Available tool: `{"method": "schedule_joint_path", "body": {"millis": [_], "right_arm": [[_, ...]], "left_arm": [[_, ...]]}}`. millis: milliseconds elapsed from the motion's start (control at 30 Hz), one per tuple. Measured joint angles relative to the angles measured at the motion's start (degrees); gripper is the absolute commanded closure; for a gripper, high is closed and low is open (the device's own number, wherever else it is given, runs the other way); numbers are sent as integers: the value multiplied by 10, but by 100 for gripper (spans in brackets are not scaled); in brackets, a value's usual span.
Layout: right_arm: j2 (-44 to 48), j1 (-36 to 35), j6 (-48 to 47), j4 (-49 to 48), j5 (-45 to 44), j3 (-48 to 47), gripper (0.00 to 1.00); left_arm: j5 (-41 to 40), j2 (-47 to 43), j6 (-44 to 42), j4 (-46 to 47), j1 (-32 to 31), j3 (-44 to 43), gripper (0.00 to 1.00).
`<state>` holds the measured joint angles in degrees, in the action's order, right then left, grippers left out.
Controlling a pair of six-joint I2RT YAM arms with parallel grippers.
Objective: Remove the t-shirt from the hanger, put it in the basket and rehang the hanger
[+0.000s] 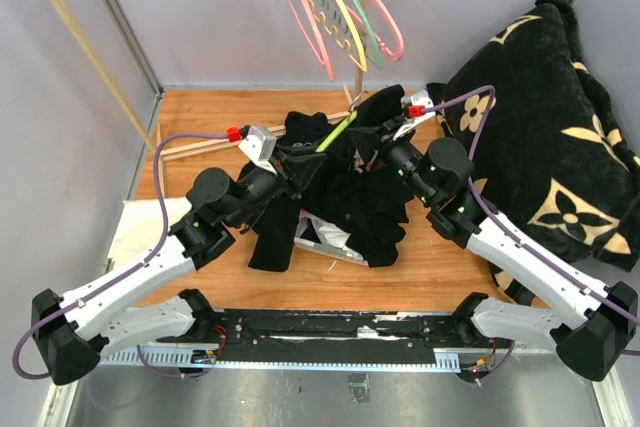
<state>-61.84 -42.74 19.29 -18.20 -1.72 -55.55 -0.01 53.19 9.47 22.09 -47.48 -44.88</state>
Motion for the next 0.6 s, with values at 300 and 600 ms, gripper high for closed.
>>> {"method": "schedule_joint_path", "body": {"millis": [300,600], "right_arm": [[0,0,-34,-10,106,0,96],[12,-1,-65,10,114,-2,58]], "left_arm": [[-28,17,-2,-12,0,-32,99],[-24,22,-2,-14,0,-40,100]]}}
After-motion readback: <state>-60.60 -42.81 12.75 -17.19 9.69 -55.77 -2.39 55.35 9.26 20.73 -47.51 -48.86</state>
